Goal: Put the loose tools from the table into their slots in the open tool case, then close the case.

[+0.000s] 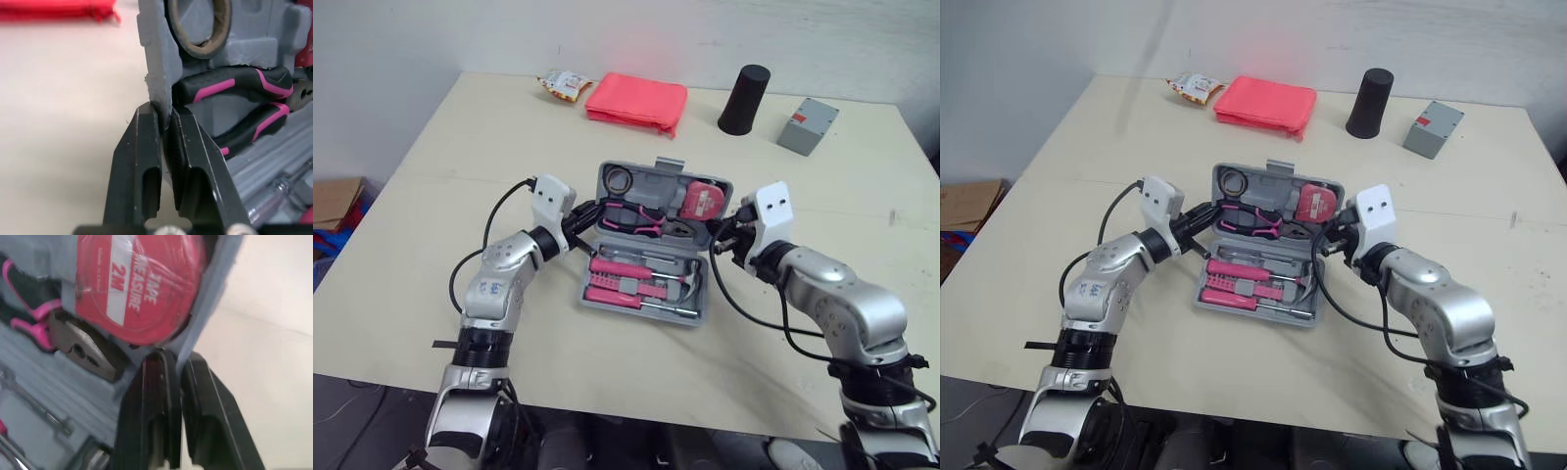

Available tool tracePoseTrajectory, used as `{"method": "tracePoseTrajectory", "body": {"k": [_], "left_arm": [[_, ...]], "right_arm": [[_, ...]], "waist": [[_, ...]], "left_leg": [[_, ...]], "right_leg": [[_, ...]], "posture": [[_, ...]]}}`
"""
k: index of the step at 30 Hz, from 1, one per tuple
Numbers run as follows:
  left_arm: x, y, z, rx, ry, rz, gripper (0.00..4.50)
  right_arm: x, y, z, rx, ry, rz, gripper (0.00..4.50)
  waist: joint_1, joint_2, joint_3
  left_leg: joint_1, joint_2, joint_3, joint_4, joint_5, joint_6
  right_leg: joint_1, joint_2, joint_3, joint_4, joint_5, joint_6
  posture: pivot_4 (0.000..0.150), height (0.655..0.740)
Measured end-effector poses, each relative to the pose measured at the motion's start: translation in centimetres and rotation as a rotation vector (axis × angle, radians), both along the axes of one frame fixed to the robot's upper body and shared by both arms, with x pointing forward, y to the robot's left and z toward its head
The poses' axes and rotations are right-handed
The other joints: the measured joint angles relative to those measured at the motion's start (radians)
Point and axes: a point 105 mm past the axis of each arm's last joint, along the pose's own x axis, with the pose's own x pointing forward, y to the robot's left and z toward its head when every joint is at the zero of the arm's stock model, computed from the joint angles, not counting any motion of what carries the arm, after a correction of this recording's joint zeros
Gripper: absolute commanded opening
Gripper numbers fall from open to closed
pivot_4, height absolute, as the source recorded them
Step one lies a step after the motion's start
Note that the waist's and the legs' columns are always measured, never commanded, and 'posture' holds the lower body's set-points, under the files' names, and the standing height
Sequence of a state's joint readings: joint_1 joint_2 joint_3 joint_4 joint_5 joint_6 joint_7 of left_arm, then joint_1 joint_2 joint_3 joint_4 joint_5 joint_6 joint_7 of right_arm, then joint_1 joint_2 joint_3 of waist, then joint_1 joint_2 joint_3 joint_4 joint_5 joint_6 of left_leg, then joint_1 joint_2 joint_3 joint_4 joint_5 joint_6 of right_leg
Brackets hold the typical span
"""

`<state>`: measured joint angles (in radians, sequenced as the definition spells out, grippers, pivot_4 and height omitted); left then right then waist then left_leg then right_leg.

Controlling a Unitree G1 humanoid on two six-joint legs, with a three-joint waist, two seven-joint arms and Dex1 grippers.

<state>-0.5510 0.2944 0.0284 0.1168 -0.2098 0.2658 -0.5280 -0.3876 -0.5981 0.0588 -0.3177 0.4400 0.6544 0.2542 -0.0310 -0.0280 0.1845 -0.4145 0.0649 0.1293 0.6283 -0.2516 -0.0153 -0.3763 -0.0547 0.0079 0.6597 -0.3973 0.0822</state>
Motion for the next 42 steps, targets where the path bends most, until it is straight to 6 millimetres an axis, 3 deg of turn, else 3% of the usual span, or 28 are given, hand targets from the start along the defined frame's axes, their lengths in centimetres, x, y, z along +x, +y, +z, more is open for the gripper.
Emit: {"method": "tracePoseTrajectory", "body": {"k": [3, 6, 8, 9, 10, 11, 13, 15, 19, 22, 24, 26, 30, 31, 36, 42], "left_arm": [[-0.6, 0.3, -1.8, 0.112, -0.129, -0.006, 0.0], [-1.2, 0.6, -2.2, 0.198, -0.249, -0.021, 0.0], [-1.9, 1.0, -2.8, 0.236, -0.299, -0.041, 0.75], [-2.5, 1.3, -3.2, 0.263, -0.316, -0.066, 1.03], [-3.0, 2.1, -3.8, 0.296, -0.317, -0.08, 1.54], [-3.5, 3.1, -4.6, 0.324, -0.306, -0.082, 2.18], [-3.9, 4.6, -5.4, 0.353, -0.276, -0.066, 2.82], [-4.3, 7.8, -6.9, 0.426, -0.157, -0.04, 2.88], [-5.3, 13.0, -6.9, 0.42, 0.003, 0.032, 2.88], [-5.3, 14.3, -6.6, 0.367, 0.09, 0.054, 2.88], [-4.5, 13.3, -5.5, 0.306, 0.097, 0.029, 2.88], [-3.4, 11.5, -4.2, 0.262, 0.082, -0.017, 2.05], [-0.9, 5.9, -1.8, 0.223, 0.038, -0.145, 0.22], [-0.4, 4.8, -1.7, 0.229, 0.038, -0.171, 0.0], [2.4, -0.2, -2.5, 0.316, 0.01, -0.267, 0.0], [2.9, -0.7, -5.2, 0.387, 0.058, -0.325, 0.0]], "right_arm": [[-0.6, -0.5, -1.4, -0.224, -0.213, 0.056, 0.0], [-1.2, -0.7, -2.1, -0.351, -0.366, 0.097, 0.0], [-1.6, -0.8, -2.7, -0.421, -0.448, 0.121, 0.0], [-1.8, -0.9, -2.9, -0.439, -0.476, 0.129, 0.82], [-2.0, -1.3, -3.4, -0.472, -0.485, 0.133, 1.18], [-2.1, -2.2, -4.3, -0.523, -0.471, 0.128, 1.97], [-2.3, -3.5, -5.3, -0.575, -0.448, 0.107, 2.63], [-3.1, -4.9, -5.7, -0.627, -0.441, 0.083, 3.6], [-5.1, -8.4, -6.6, -0.663, -0.344, 0.026, 3.6], [-7.0, -10.0, -7.5, -0.586, -0.235, 0.017, 3.6], [-8.0, -9.6, -7.4, -0.493, -0.175, 0.055, 3.6], [-8.7, -8.7, -6.9, -0.402, -0.125, 0.109, 2.77], [-11.1, -5.4, -7.0, -0.296, 0.063, 0.319, 0.79], [-11.4, -4.7, -7.0, -0.277, 0.094, 0.352, 0.16], [-12.1, -1.9, -8.4, -0.248, 0.225, 0.465, 0.03], [-9.8, -1.7, -8.7, -0.329, 0.186, 0.461, 0.03]], "waist": [[0.003, 0.0, 0.0], [0.003, 0.0, 0.0], [0.001, 0.0, 0.0], [-0.001, 0.0, 0.0], [-0.003, 0.0, 0.0], [-0.003, 0.0, 0.0], [-0.003, 0.0, 0.0], [-0.004, 0.0, 0.0], [-0.005, 0.0, 0.0], [-0.005, -0.001, 0.001], [0.002, -0.002, 0.001], [0.004, -0.002, 0.001], [0.007, -0.003, 0.001], [0.004, -0.003, 0.001], [0.0, -0.005, 0.002], [-0.002, -0.006, 0.003]], "left_leg": [[-0.001, -0.001, 0.002, 0.002, -0.002, 0.003], [0.002, -0.001, 0.005, 0.004, -0.002, 0.005], [0.007, -0.001, 0.008, 0.004, -0.002, 0.006], [0.01, -0.001, 0.01, 0.004, -0.002, 0.006], [0.013, -0.001, 0.011, 0.003, -0.002, 0.006], [0.014, 0.0, 0.011, 0.003, -0.002, 0.006], [0.014, 0.0, 0.011, 0.003, -0.002, 0.006], [0.014, 0.0, 0.01, 0.002, -0.002, 0.005], [0.017, 0.001, 0.011, 0.001, -0.002, 0.005], [0.025, 0.0, 0.011, -0.001, -0.004, 0.006], [0.025, 0.0, 0.01, 0.0, -0.005, 0.007], [0.025, -0.001, 0.01, 0.001, -0.005, 0.007], [0.024, -0.001, 0.009, 0.002, -0.005, 0.007], [0.024, -0.001, 0.01, 0.002, -0.005, 0.007], [0.024, 0.0, 0.015, 0.003, -0.004, 0.006], [0.024, 0.002, 0.02, 0.004, -0.005, 0.006]], "right_leg": [[0.0, -0.002, 0.0, -0.001, 0.001, 0.002], [0.002, -0.003, 0.0, 0.0, 0.002, 0.004], [0.006, -0.003, 0.001, 0.001, 0.003, 0.006], [0.008, -0.003, 0.001, 0.001, 0.003, 0.006], [0.01, -0.003, 0.002, 0.001, 0.003, 0.006], [0.011, -0.003, 0.002, 0.001, 0.003, 0.006], [0.011, -0.003, 0.004, 0.001, 0.003, 0.005], [0.01, -0.003, 0.008, 0.002, 0.003, 0.005], [0.013, -0.002, 0.009, 0.001, 0.003, 0.005], [0.021, -0.003, 0.009, 0.0, 0.003, 0.005], [0.022, -0.003, 0.009, 0.0, 0.003, 0.005], [0.023, -0.004, 0.009, 0.0, 0.004, 0.006], [0.023, -0.002, 0.009, -0.001, 0.004, 0.006], [0.022, -0.002, 0.009, -0.001, 0.004, 0.006], [0.018, 0.001, 0.015, 0.0, 0.005, 0.007], [0.015, 0.003, 0.021, 0.0, 0.005, 0.007]], "posture": [[0.15, 0.74], [0.15, 0.74], [0.15, 0.74], [0.15, 0.74], [0.15, 0.74], [0.15, 0.74], [0.15, 0.74], [0.15, 0.74], [0.15, 0.74], [0.15, 0.74], [0.15, 0.74], [0.15, 0.74], [0.15, 0.74], [0.15, 0.74], [0.15, 0.74], [0.15, 0.74]]}}
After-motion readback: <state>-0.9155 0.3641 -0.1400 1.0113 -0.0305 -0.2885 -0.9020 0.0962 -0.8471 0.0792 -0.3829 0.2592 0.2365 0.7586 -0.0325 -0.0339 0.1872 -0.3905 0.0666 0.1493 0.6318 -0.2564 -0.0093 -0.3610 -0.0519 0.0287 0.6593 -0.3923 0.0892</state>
